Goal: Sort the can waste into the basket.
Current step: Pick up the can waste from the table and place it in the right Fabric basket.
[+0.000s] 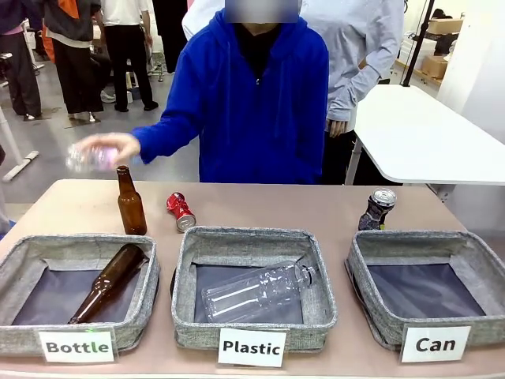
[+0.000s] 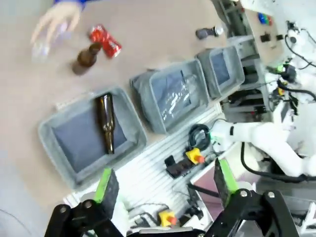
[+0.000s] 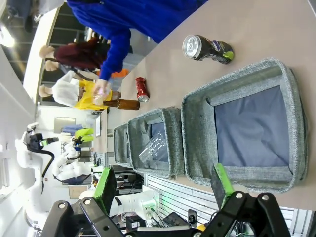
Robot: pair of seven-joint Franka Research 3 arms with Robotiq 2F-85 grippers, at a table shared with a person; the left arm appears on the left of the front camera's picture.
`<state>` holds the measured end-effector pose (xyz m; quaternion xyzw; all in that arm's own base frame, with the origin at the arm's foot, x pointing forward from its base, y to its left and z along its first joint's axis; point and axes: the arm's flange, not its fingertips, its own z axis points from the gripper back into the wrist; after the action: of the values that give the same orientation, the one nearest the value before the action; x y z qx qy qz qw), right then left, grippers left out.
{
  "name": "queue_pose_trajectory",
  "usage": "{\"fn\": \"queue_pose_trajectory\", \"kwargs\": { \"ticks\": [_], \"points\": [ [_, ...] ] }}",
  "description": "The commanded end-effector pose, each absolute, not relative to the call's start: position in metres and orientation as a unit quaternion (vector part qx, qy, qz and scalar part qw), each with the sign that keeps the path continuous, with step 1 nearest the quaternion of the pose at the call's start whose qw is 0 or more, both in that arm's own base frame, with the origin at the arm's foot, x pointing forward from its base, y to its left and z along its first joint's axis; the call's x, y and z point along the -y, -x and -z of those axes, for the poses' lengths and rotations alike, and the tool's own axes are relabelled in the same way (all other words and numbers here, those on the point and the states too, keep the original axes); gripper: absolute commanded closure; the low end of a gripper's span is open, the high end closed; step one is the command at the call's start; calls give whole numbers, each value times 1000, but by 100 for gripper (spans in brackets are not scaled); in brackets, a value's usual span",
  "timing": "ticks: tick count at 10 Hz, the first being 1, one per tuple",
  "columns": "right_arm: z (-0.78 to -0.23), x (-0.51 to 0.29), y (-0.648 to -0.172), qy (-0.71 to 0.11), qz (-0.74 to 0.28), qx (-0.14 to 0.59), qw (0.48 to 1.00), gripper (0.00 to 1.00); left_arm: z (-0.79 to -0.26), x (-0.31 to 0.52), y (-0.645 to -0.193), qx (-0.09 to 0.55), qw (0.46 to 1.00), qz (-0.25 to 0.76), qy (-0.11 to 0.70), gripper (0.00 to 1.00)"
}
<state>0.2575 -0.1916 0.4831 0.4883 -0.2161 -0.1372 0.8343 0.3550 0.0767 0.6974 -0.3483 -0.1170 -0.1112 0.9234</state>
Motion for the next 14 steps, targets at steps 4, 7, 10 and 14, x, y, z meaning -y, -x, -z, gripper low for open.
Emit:
{"fn": "queue_pose_trajectory", "kwargs": {
  "ticks": [4,7,10,14],
  "points": [
    [-483,193,-259,-494,126,228,829,0,-533,-182,-275,143,848,44,509,0],
    [-483,193,-259,-494,126,228,829,0,-464,-202,-272,143,806,45,572,0],
    [-483,193,-259,-494,126,228,829,0,-446,-202,-291,125,796,51,590,0],
    [-483,193,-259,-494,126,228,829,0,-505,-136,-315,98,842,74,525,0]
  ]
}}
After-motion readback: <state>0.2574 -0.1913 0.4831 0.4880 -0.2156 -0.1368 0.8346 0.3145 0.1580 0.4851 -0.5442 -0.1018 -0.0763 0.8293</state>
